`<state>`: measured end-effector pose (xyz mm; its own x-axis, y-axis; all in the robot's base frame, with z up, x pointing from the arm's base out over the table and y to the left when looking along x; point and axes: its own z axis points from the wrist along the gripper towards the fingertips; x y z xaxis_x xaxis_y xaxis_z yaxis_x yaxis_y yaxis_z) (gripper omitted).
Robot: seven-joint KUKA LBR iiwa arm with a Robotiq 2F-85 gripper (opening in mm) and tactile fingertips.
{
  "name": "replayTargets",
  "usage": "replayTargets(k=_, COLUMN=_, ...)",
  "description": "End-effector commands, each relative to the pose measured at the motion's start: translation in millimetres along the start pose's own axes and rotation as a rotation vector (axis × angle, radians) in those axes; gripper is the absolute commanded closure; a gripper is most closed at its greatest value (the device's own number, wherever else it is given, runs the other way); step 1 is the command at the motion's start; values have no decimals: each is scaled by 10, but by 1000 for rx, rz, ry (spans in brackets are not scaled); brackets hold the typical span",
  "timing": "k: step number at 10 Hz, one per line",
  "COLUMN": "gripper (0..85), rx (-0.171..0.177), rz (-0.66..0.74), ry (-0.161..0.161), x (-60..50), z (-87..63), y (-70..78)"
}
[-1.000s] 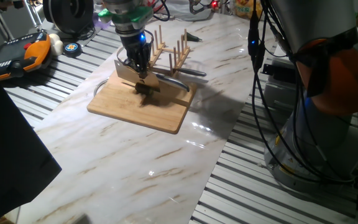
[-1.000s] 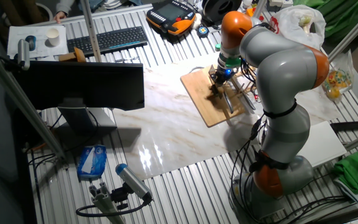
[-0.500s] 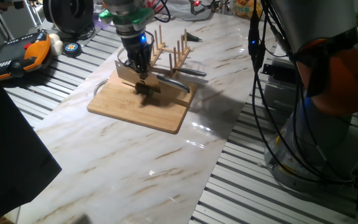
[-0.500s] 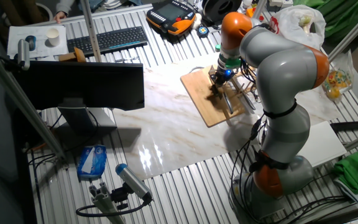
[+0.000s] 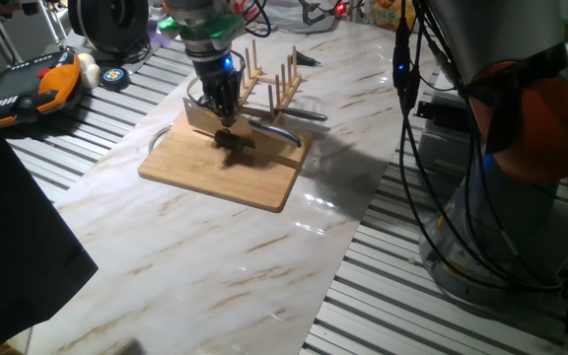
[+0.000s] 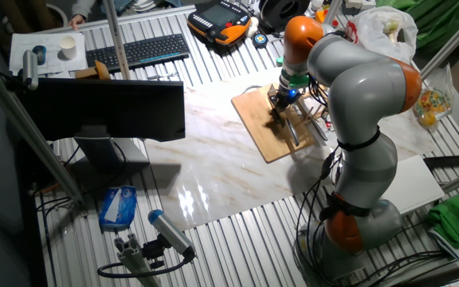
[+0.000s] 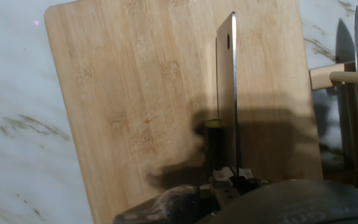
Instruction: Cut the cucumber into segments
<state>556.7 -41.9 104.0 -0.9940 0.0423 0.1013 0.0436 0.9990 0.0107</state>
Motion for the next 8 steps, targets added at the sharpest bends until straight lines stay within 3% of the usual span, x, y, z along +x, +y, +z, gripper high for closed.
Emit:
replayTargets(k=1, gripper=843, rx=-1, rz=0, ry=0, x=-1, z=5, y=-3)
replayTargets(k=8, gripper=843, rx=-2, rz=1, ry=-1, x=-25, z=42, y=-3)
